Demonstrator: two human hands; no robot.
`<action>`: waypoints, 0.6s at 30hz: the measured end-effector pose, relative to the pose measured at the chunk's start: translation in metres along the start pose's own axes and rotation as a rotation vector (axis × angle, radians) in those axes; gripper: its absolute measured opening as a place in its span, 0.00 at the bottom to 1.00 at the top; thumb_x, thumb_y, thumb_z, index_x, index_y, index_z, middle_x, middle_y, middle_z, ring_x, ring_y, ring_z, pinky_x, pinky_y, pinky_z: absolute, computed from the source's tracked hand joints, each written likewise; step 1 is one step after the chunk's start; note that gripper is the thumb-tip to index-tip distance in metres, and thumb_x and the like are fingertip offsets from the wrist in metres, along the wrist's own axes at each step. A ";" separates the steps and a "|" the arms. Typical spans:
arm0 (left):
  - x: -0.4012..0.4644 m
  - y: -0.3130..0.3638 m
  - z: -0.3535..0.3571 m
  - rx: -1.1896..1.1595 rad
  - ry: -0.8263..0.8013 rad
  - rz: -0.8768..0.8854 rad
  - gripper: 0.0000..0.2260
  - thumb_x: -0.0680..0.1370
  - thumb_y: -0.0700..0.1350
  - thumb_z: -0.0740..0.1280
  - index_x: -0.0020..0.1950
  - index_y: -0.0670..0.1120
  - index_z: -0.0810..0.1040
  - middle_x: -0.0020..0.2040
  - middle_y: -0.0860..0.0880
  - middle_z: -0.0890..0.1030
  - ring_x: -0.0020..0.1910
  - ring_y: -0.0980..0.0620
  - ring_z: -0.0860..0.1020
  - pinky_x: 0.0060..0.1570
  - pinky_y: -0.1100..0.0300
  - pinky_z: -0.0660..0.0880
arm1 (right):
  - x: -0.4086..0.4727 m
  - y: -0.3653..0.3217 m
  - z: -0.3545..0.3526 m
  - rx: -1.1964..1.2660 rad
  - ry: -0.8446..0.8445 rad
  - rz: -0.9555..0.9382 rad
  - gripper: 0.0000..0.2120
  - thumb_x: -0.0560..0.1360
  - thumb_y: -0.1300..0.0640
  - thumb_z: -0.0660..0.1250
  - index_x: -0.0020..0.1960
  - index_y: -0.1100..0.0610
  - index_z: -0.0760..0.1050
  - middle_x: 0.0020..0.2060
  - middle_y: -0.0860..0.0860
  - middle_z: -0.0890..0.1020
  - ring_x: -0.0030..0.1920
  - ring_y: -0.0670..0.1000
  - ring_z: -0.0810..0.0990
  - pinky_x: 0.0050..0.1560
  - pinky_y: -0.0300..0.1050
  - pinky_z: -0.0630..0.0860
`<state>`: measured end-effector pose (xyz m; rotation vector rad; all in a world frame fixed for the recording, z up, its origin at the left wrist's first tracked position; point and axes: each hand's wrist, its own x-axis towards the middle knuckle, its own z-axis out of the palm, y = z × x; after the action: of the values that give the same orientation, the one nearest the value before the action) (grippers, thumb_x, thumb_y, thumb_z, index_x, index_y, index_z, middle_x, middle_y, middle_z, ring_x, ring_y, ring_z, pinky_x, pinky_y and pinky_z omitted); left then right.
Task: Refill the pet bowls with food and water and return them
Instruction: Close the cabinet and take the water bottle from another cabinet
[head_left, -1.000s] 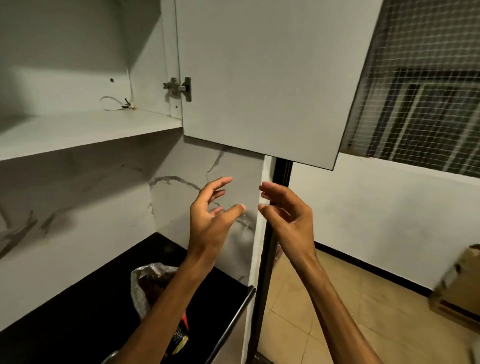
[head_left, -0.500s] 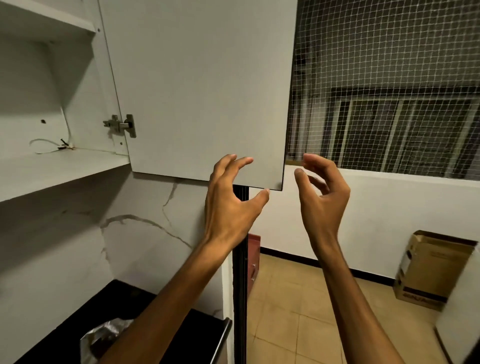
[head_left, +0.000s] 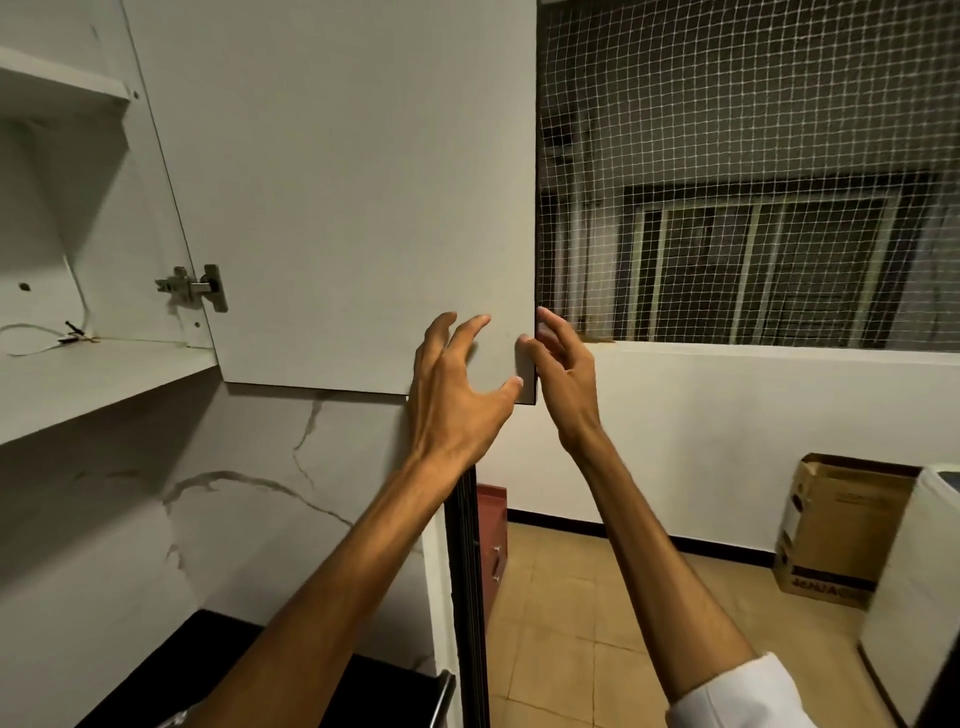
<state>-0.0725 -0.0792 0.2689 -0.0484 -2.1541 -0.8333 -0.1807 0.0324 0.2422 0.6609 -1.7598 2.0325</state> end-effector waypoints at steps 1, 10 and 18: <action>-0.001 -0.002 0.001 -0.004 -0.005 -0.007 0.33 0.74 0.50 0.76 0.77 0.55 0.70 0.81 0.52 0.62 0.77 0.54 0.63 0.66 0.62 0.64 | 0.000 0.000 0.001 0.018 -0.009 0.010 0.19 0.83 0.58 0.69 0.74 0.53 0.74 0.63 0.51 0.84 0.59 0.43 0.83 0.55 0.37 0.80; -0.004 -0.018 0.004 -0.027 0.011 -0.034 0.34 0.74 0.50 0.77 0.78 0.55 0.69 0.81 0.51 0.62 0.79 0.52 0.61 0.67 0.62 0.61 | -0.014 -0.008 0.005 0.061 0.003 0.060 0.22 0.85 0.54 0.65 0.78 0.55 0.71 0.67 0.46 0.82 0.66 0.46 0.81 0.68 0.57 0.79; -0.017 -0.025 -0.004 -0.117 0.063 -0.043 0.33 0.74 0.50 0.77 0.78 0.55 0.69 0.81 0.53 0.60 0.79 0.55 0.60 0.73 0.59 0.64 | -0.043 -0.026 0.004 0.071 -0.028 -0.004 0.19 0.85 0.56 0.65 0.76 0.54 0.73 0.60 0.39 0.84 0.65 0.46 0.83 0.65 0.50 0.81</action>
<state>-0.0658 -0.0973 0.2456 -0.0350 -2.0525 -0.9722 -0.1302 0.0334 0.2394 0.7170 -1.7069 2.1020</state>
